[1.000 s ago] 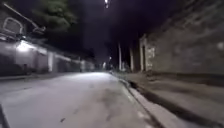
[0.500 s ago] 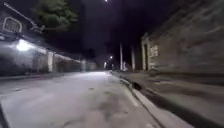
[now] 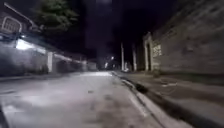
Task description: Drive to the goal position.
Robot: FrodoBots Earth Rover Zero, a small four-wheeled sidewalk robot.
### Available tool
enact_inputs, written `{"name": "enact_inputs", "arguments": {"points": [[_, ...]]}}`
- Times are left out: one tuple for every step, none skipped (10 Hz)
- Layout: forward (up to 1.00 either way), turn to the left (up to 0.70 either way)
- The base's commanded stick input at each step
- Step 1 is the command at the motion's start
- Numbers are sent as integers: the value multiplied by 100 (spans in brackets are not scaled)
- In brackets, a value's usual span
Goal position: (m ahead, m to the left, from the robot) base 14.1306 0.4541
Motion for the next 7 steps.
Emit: {"name": "enact_inputs", "arguments": {"points": [[70, 0], [70, 0], [70, 0], [70, 0], [70, 0], [70, 0], [70, 0]]}}
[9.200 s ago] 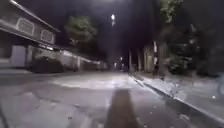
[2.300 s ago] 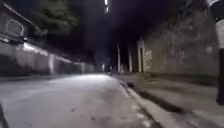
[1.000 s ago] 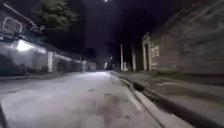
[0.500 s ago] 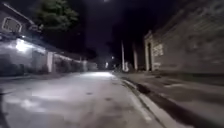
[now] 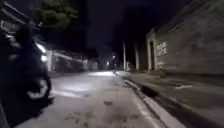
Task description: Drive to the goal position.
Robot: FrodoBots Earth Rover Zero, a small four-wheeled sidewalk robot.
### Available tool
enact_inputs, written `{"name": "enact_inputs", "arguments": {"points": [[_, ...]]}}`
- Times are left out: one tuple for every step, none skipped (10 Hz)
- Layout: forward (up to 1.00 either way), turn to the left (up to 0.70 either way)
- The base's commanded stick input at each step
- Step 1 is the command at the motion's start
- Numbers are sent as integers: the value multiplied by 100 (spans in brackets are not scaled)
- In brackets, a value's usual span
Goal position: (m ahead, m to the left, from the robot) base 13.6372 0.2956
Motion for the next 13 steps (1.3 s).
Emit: {"name": "enact_inputs", "arguments": {"points": [[70, 0], [70, 0], [70, 0], [70, 0], [70, 0], [70, 0], [70, 0], [70, 0], [70, 0], [70, 0], [70, 0], [70, 0], [70, 0]]}}
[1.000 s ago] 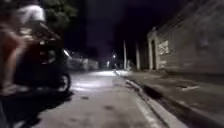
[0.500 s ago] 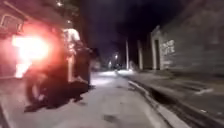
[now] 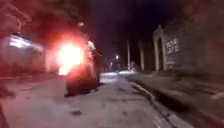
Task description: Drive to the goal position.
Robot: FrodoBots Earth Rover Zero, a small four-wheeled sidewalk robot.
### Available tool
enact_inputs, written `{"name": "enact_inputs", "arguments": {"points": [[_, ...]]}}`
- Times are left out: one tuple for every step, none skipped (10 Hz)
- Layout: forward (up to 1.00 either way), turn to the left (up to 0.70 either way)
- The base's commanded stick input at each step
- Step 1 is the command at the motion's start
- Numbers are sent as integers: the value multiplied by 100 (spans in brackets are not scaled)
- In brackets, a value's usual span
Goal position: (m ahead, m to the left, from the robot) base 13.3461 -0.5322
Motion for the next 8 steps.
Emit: {"name": "enact_inputs", "arguments": {"points": [[70, 0], [70, 0], [70, 0], [70, 0], [70, 0], [70, 0], [70, 0], [70, 0]]}}
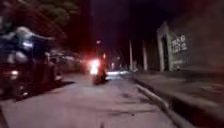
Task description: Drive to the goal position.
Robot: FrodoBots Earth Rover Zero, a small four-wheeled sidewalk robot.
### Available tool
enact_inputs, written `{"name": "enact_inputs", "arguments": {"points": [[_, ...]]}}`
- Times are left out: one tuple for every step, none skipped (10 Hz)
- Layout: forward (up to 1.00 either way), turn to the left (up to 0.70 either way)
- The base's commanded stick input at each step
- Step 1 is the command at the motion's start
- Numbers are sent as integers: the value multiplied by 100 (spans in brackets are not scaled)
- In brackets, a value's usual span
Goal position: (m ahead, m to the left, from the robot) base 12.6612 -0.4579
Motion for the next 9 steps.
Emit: {"name": "enact_inputs", "arguments": {"points": [[70, 0], [70, 0], [70, 0], [70, 0], [70, 0], [70, 0], [70, 0], [70, -6], [70, -16]]}}
